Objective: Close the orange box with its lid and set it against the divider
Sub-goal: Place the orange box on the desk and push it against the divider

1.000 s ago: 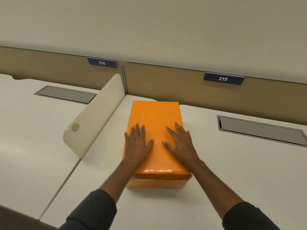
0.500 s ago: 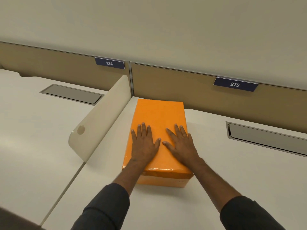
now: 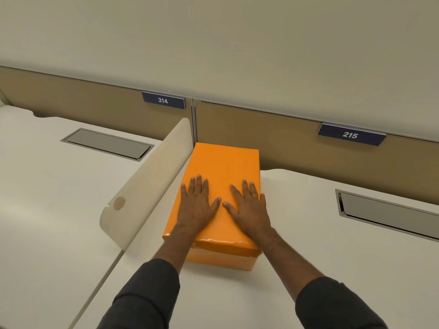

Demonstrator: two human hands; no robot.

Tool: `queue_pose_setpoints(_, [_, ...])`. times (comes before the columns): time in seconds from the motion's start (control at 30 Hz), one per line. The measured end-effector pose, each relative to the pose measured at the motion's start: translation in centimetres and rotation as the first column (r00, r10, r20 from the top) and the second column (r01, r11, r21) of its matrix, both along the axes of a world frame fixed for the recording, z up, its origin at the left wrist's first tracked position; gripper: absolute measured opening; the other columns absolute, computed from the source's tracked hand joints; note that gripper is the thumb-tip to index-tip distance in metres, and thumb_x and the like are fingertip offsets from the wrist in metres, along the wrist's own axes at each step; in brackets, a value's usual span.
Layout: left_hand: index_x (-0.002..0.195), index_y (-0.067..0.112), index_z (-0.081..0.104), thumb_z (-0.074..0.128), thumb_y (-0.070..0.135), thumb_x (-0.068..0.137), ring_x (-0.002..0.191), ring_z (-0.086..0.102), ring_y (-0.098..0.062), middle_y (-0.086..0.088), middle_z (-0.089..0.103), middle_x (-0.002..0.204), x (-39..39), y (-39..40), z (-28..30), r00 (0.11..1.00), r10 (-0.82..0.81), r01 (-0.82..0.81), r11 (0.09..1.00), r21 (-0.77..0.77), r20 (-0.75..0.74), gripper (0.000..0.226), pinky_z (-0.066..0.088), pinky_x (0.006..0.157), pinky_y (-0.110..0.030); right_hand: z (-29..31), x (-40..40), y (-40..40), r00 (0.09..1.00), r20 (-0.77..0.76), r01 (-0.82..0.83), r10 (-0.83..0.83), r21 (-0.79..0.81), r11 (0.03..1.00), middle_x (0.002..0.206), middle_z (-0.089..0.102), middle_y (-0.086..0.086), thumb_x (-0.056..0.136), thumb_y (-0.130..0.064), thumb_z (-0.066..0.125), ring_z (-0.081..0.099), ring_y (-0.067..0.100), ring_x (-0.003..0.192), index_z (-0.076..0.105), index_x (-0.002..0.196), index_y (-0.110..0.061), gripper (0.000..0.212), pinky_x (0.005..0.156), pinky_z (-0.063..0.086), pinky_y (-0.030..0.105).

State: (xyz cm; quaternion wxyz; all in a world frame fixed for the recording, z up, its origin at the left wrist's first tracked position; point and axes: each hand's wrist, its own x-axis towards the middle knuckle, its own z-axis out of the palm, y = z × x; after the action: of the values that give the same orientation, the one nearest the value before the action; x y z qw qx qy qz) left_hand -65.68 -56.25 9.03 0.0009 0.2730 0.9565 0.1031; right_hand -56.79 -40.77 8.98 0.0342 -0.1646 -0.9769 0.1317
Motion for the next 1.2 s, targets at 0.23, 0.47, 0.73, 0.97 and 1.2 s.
queue_pose_setpoints(0.23, [0.159, 0.011, 0.000, 0.023, 0.065, 0.098, 0.156, -0.008, -0.025, -0.009, -0.004, 0.169, -4.2, -1.3, -0.5, 0.999, -0.046, 0.046, 0.999, 0.012, 0.004, 0.084, -0.005, 0.126, -0.050, 0.2, -2.8, -2.0, 0.999, -0.025, 0.045, -0.045, -0.016, 0.999, 0.168, 0.003, 0.008, 0.094, -0.070, 0.020, -0.004, 0.031, 0.154, 0.013, 0.157, -0.033, 0.074, 0.120, 0.008, 0.061])
queue_pose_setpoints(0.47, [0.159, 0.014, -0.001, 0.022, 0.066, 0.098, 0.156, -0.009, -0.023, -0.007, -0.005, 0.170, -7.6, -2.6, -0.5, 0.997, -0.080, 0.080, 0.997, -0.017, 0.000, 0.084, -0.005, 0.126, -0.050, 0.2, -5.5, -3.8, 0.996, -0.039, 0.080, -0.081, -0.009, 0.997, 0.168, 0.003, 0.009, 0.095, -0.069, 0.019, -0.004, 0.033, 0.154, 0.013, 0.157, -0.030, 0.074, 0.120, 0.009, 0.063])
queue_pose_setpoints(0.73, [0.159, 0.015, -0.002, 0.021, 0.065, 0.098, 0.156, -0.008, -0.022, -0.006, -0.004, 0.170, -11.2, -4.3, -0.4, 0.994, -0.109, 0.109, 0.993, -0.040, -0.007, 0.083, -0.003, 0.126, -0.049, 0.4, -8.7, -5.8, 0.994, -0.054, 0.095, -0.094, 0.016, 0.995, 0.167, 0.007, 0.013, 0.096, -0.068, 0.020, -0.001, 0.036, 0.153, 0.016, 0.157, -0.027, 0.073, 0.120, 0.005, 0.063])
queue_pose_setpoints(0.97, [0.159, 0.015, -0.006, 0.020, 0.064, 0.099, 0.156, -0.011, -0.022, -0.006, -0.008, 0.169, -13.6, -5.6, -0.6, 0.989, -0.145, 0.144, 0.986, -0.086, -0.005, 0.082, -0.004, 0.126, -0.049, 0.3, -10.6, -7.2, 0.992, -0.069, 0.106, -0.105, 0.001, 0.994, 0.167, 0.006, 0.016, 0.096, -0.067, 0.019, -0.003, 0.037, 0.153, 0.016, 0.158, -0.025, 0.074, 0.121, -0.001, 0.061])
queue_pose_setpoints(1.2, [0.159, 0.016, -0.005, 0.003, 0.075, 0.086, 0.156, -0.010, -0.020, -0.004, -0.007, 0.169, -15.1, -6.4, -1.0, 0.985, -0.174, 0.173, 0.983, -0.058, -0.019, 0.094, -0.005, 0.126, -0.046, 0.2, -11.4, -8.1, 0.991, -0.062, 0.119, -0.119, -0.002, 0.993, 0.166, 0.003, 0.018, 0.096, -0.067, 0.018, -0.005, 0.039, 0.152, 0.014, 0.158, -0.024, 0.075, 0.120, -0.001, 0.062])
